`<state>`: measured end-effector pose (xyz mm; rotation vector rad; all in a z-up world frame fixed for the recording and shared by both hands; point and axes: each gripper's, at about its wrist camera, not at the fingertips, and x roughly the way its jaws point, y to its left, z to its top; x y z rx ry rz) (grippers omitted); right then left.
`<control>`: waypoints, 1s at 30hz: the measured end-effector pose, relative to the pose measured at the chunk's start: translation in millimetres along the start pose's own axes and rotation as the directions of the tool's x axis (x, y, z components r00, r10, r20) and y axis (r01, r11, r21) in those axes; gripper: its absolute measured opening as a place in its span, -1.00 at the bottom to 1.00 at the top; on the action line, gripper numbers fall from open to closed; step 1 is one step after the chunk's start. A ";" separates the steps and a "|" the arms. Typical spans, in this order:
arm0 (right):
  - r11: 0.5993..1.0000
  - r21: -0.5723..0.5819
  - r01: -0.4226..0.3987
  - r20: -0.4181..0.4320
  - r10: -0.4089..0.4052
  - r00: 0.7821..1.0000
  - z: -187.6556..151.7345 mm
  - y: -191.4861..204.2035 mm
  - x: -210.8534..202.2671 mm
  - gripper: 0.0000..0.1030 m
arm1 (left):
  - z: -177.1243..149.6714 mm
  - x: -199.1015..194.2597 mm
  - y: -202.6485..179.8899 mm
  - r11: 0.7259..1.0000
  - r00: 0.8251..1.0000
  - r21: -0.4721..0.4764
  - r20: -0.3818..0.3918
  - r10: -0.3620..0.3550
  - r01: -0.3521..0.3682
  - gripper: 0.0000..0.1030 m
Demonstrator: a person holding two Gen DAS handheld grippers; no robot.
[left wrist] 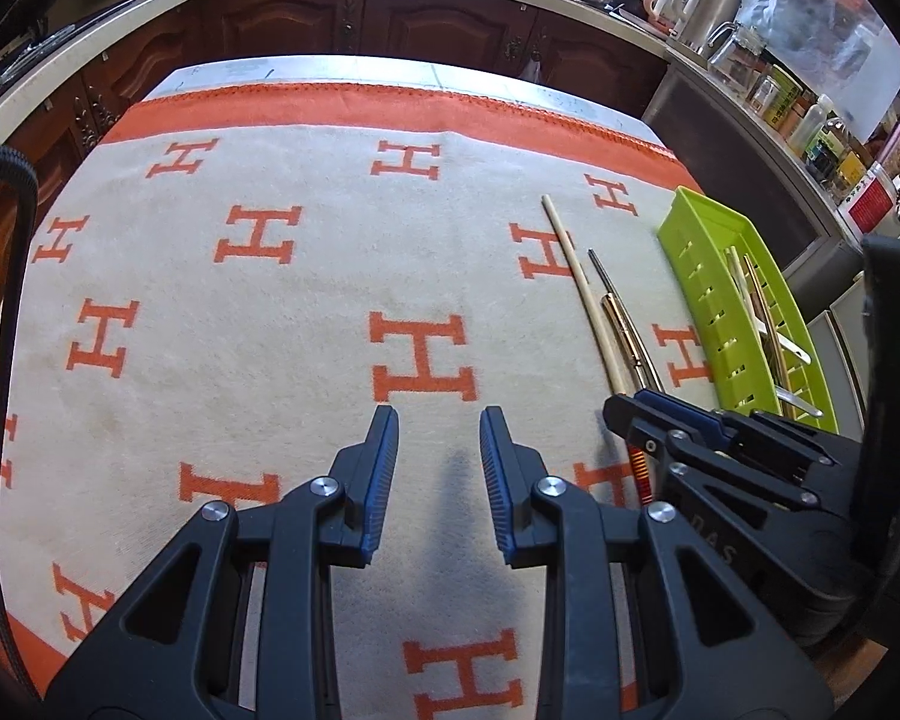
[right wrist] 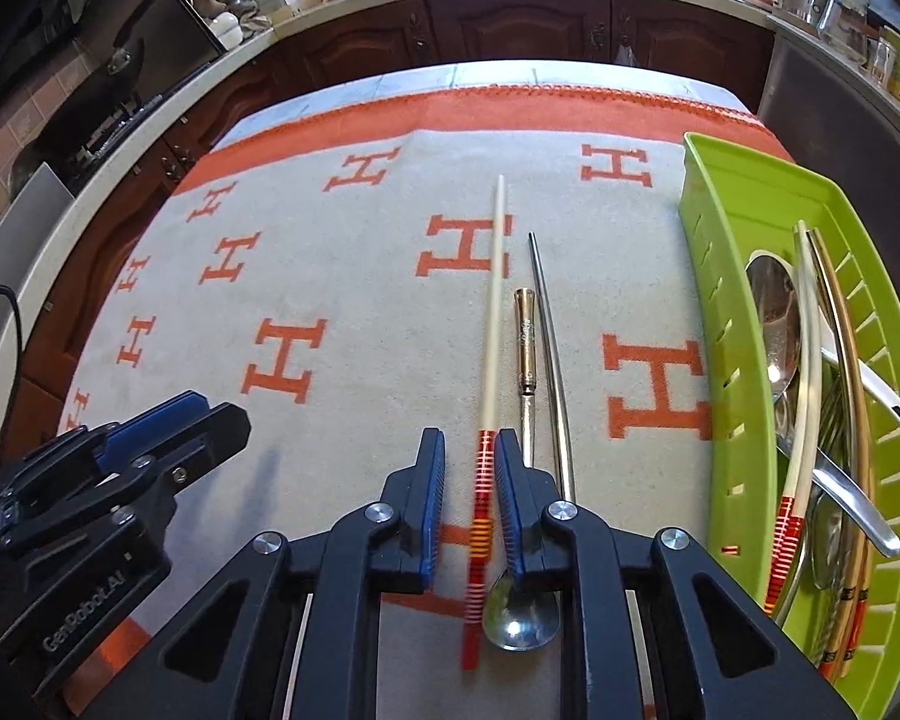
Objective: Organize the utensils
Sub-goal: 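Close the right tool on a red-striped chopstick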
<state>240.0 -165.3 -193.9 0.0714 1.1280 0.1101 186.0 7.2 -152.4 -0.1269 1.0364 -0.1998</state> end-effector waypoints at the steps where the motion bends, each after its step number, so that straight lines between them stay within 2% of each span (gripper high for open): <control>1: 1.000 -0.008 0.012 0.014 -0.012 1.000 1.4 1.2 1.1 -0.68 | -0.2 0.2 -0.3 1.000 1.000 -0.001 -0.001 -0.001 0.001 -0.52; 5: 0.998 -0.036 0.053 0.031 -0.052 0.998 5.8 8.2 6.5 -0.71 | -0.4 4.0 -0.8 1.000 1.000 -0.004 -0.011 -0.006 0.006 -0.52; 9: 0.995 -0.052 0.085 0.052 -0.083 0.995 6.8 11.9 8.5 -0.87 | -1.8 6.7 -3.7 1.000 1.000 0.001 -0.020 -0.010 0.010 -0.52; 19: 0.995 0.080 -0.053 0.046 0.050 0.998 2.7 -13.6 -2.9 -0.90 | -3.2 5.4 -12.8 1.000 1.000 0.031 -0.021 -0.004 0.004 -0.52; 26: 0.984 0.125 -0.128 0.095 0.117 0.989 -5.9 -28.5 -31.1 -0.90 | -3.7 0.4 -25.8 0.998 1.000 0.060 -0.015 0.011 -0.010 -0.52; 30: 0.978 0.144 -0.149 0.142 0.129 0.981 -11.4 -41.7 -54.4 -0.90 | -4.6 -2.7 -38.5 0.996 1.000 0.085 -0.013 0.019 -0.018 -0.52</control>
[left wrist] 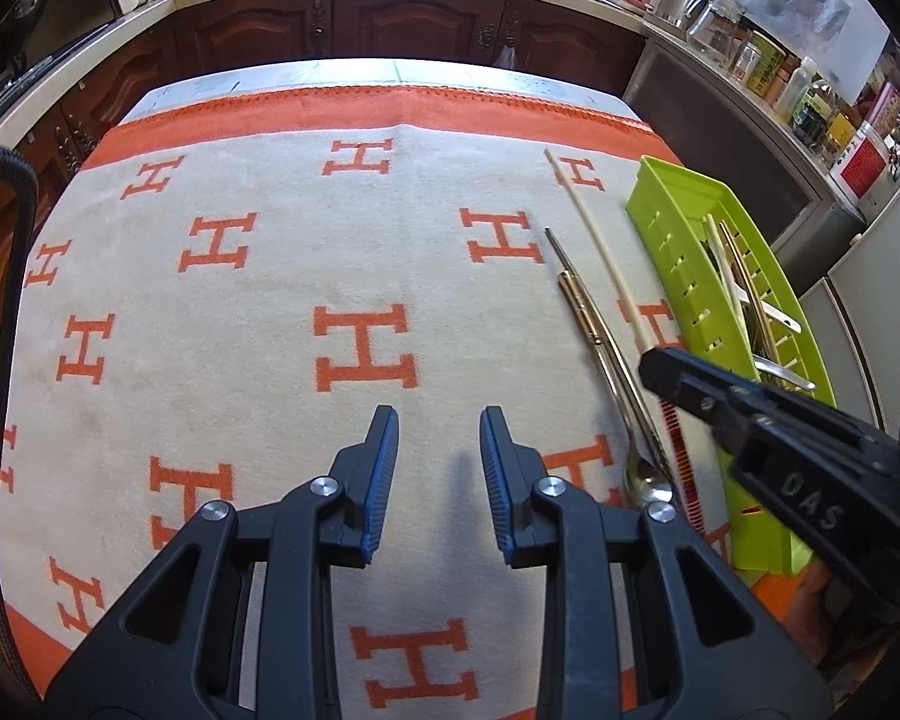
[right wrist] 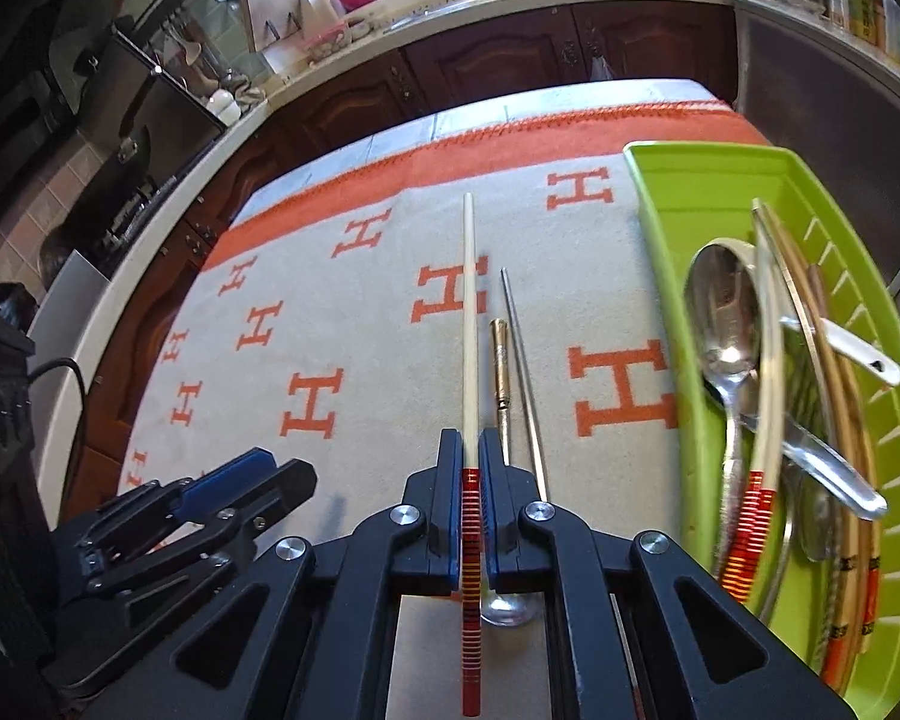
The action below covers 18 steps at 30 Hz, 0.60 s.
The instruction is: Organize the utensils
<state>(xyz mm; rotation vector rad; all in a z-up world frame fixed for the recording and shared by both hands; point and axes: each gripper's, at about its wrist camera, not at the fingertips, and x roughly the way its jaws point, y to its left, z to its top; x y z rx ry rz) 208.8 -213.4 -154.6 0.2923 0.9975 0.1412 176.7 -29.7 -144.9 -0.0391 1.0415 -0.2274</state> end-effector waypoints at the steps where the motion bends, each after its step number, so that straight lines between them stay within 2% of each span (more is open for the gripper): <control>1: 1.000 0.007 -0.003 0.009 0.003 1.000 0.3 -3.4 -5.7 -0.90 | 0.2 -0.7 -2.9 1.000 1.000 0.005 0.000 0.002 -0.002 -0.52; 6: 0.999 0.047 0.003 0.076 -0.006 0.997 3.1 -30.5 -41.8 -0.90 | 3.8 -1.4 -18.9 1.000 1.000 0.022 -0.013 -0.016 0.016 -0.52; 11: 0.994 0.077 0.072 0.134 -0.082 0.988 5.4 -62.9 -70.9 -0.90 | 8.5 3.5 -34.5 0.997 0.996 0.016 -0.043 -0.077 0.078 -0.52; 18: 0.985 0.107 0.137 0.118 -0.149 0.982 -0.2 -105.1 -82.4 -0.89 | 17.7 19.7 -52.3 0.993 0.990 0.004 -0.077 -0.115 0.115 -0.52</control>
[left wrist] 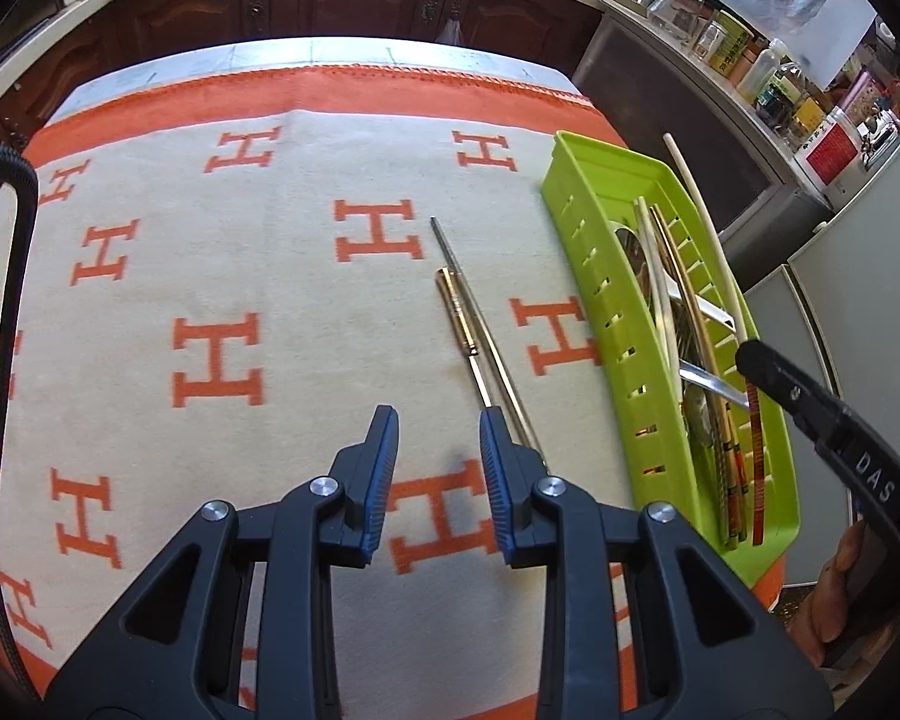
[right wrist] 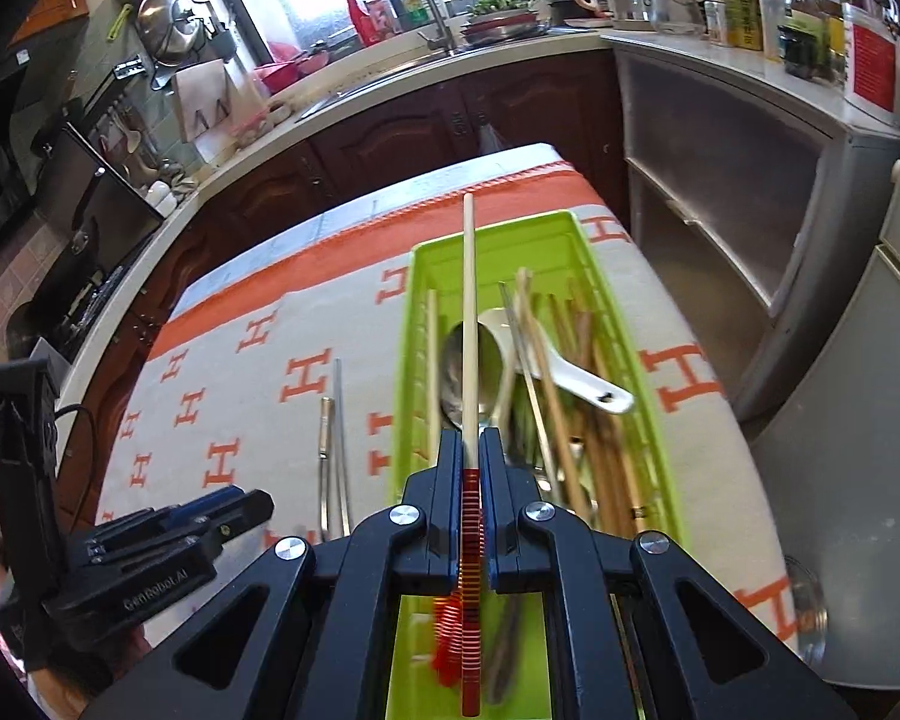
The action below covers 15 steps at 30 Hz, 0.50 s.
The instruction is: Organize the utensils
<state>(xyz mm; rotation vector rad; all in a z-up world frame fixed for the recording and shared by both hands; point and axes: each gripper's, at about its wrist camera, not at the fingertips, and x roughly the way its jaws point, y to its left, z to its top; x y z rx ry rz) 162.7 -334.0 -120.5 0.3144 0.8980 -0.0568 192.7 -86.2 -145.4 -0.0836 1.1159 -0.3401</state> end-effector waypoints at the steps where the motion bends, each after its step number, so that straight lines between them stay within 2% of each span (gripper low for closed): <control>1: 1.000 -0.004 0.008 -0.008 -0.008 1.000 -1.3 -3.0 0.8 -0.89 | 1.8 3.7 -1.6 1.000 1.000 -0.001 -0.005 -0.001 0.001 -0.52; 7: 1.000 0.003 0.025 -0.001 -0.025 1.000 -7.8 -13.9 4.5 -0.78 | 12.5 25.9 -10.9 0.999 0.999 0.006 -0.025 0.035 -0.035 -0.52; 15: 1.000 0.005 0.013 0.015 -0.013 1.000 -13.2 -14.2 1.6 -0.77 | 17.2 44.9 -21.3 0.993 0.994 0.041 -0.024 0.110 -0.109 -0.52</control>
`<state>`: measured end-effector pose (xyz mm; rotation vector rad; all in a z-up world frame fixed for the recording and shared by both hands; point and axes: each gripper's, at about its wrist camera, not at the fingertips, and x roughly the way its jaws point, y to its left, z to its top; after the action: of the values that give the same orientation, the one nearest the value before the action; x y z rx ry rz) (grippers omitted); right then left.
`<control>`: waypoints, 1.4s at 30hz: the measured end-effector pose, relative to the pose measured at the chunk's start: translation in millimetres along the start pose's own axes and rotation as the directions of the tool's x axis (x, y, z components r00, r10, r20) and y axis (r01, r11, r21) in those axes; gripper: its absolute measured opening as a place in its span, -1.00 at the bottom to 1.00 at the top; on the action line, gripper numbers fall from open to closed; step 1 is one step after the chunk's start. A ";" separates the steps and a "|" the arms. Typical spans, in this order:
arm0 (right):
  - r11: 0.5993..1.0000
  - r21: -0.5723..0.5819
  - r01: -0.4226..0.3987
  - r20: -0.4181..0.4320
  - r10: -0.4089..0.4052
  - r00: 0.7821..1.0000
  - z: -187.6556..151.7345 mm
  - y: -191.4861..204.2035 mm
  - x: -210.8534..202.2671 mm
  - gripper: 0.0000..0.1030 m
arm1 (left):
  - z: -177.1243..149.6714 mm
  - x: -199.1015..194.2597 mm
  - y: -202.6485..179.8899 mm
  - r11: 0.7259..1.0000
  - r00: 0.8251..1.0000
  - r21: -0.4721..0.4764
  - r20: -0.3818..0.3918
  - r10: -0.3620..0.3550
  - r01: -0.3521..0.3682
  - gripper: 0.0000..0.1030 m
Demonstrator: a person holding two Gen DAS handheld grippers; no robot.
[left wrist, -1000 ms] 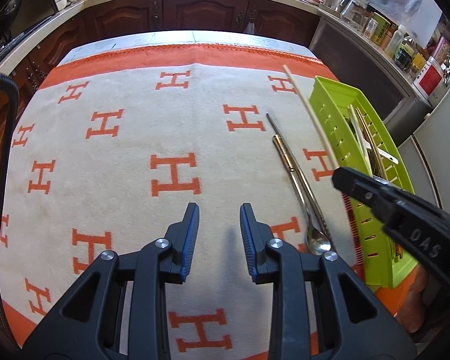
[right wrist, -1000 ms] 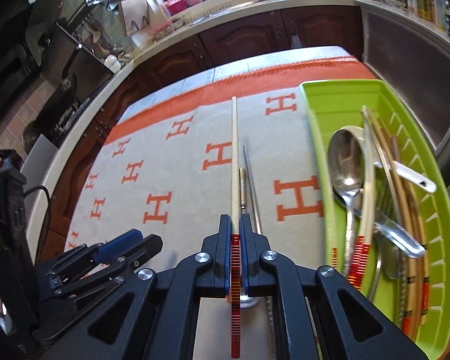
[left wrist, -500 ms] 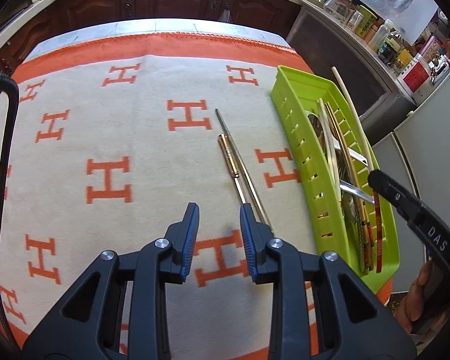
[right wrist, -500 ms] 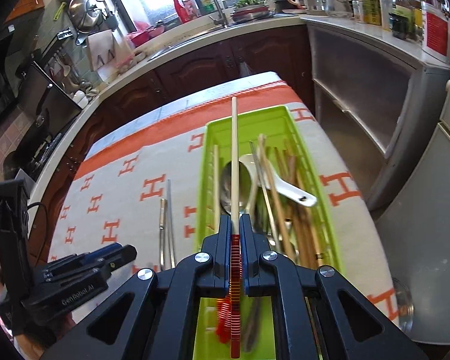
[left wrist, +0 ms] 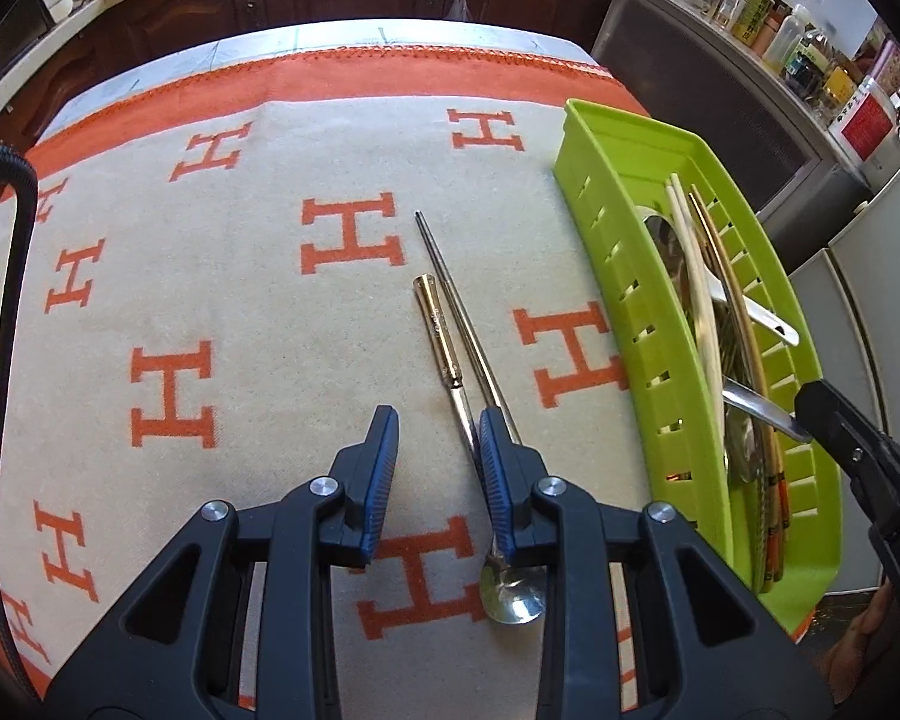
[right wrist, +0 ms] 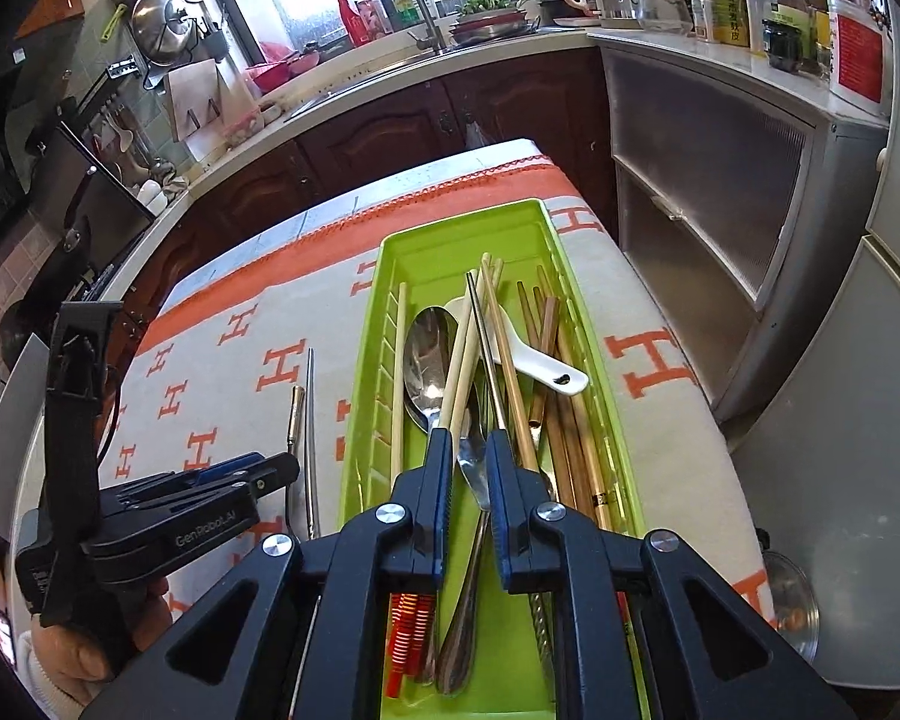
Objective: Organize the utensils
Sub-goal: 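Close the left tool on the small silver spoon, then carry the silver spoon into the green tray with the left tool and release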
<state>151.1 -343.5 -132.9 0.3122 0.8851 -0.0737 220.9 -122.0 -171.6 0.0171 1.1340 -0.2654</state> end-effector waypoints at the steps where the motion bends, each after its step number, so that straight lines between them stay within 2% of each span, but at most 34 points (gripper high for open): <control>1: 1.000 0.000 -0.001 -0.001 0.001 1.000 -0.5 0.3 0.2 -0.77 | -0.1 0.7 -1.5 1.000 1.000 0.005 0.002 0.009 -0.009 -0.52; 6: 1.000 -0.002 -0.001 -0.004 0.001 1.000 -1.6 3.7 2.0 -0.77 | -2.0 3.4 -7.0 0.997 0.997 0.036 0.025 0.073 -0.074 -0.52; 9: 1.000 -0.002 -0.004 -0.005 0.004 1.000 -2.9 5.5 3.6 -0.77 | -5.8 1.4 -9.9 0.995 0.995 0.041 0.039 0.088 -0.090 -0.52; 10: 1.000 -0.001 -0.006 -0.005 0.006 1.000 -3.3 5.8 4.0 -0.77 | -5.9 1.4 -10.4 0.995 0.995 0.042 0.042 0.091 -0.093 -0.55; 14: 1.000 0.003 -0.011 -0.011 0.011 1.000 -5.2 7.2 7.5 -0.77 | -7.7 -0.5 -9.3 0.995 0.994 0.039 0.048 0.094 -0.096 -0.90; 19: 1.000 0.002 -0.013 -0.012 0.013 1.000 -7.0 8.3 10.4 -0.77 | -8.8 -1.9 -4.9 0.996 0.996 0.031 0.049 0.079 -0.080 -0.96; 25: 1.000 0.008 -0.018 -0.009 0.018 1.000 -8.3 8.3 10.3 -0.77 | -14.4 -10.0 -0.2 1.000 1.000 0.008 0.018 0.020 -0.020 -0.96; 30: 1.000 0.022 -0.021 0.001 0.021 1.000 -10.7 5.4 4.5 -0.77 | -17.8 -34.0 -4.1 0.999 0.999 0.013 0.033 -0.033 0.032 -0.96; 38: 0.997 0.059 -0.046 0.021 0.045 0.999 -12.4 -4.7 -4.7 -0.77 | -8.3 -84.1 -26.0 0.988 0.985 0.049 0.081 -0.150 0.146 -0.96; 41: 0.994 0.075 -0.079 0.037 0.077 0.996 -10.5 -8.7 -10.9 -0.77 | -0.1 -94.4 -39.6 0.981 0.978 0.068 0.086 -0.189 0.183 -0.96; 42: 0.992 0.084 -0.090 0.040 0.086 0.995 -10.5 -10.0 -13.1 -0.71 | 1.8 -95.7 -44.0 0.979 0.977 0.072 0.083 -0.198 0.192 -0.96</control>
<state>133.1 -350.8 -131.4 0.4283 0.8321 -0.0356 175.1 -145.6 -79.8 -0.0500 1.0381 -0.4727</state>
